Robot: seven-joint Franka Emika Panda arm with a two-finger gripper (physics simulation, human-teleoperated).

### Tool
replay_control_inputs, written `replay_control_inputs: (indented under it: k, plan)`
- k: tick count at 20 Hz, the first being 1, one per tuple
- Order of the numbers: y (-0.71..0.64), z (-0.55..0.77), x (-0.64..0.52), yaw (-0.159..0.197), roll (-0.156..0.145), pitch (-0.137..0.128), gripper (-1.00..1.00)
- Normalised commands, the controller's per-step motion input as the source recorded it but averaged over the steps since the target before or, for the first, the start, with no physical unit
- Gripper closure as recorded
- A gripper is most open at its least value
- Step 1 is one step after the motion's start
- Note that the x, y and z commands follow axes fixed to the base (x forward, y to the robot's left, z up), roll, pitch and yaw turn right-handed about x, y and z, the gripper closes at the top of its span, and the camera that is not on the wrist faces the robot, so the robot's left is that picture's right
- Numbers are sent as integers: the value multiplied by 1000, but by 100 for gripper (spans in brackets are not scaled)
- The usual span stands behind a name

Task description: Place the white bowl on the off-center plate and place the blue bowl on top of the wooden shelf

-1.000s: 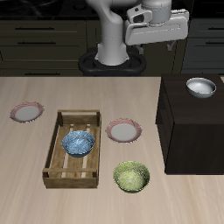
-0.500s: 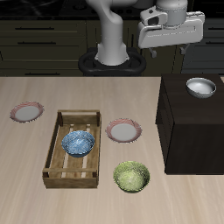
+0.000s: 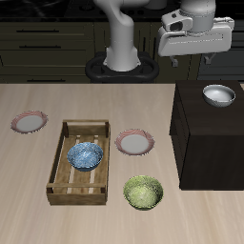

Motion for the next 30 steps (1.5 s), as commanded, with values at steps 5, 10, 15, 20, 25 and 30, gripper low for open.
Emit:
replay_control_inputs:
  k: [5,10,15,20,25,30]
  plan:
    - [163,15,142,-1,-17,4,-100]
    - [79,33,234,4,-44,-13,-100]
    - [-46,49,234,-6,-48,-20,-100]
    - [-36,-33,163,1,-10,-13,-100]
    - [-38,-98,184,-6,-39,13,-100]
    - [40,-108,118,-3,-13,18,-100]
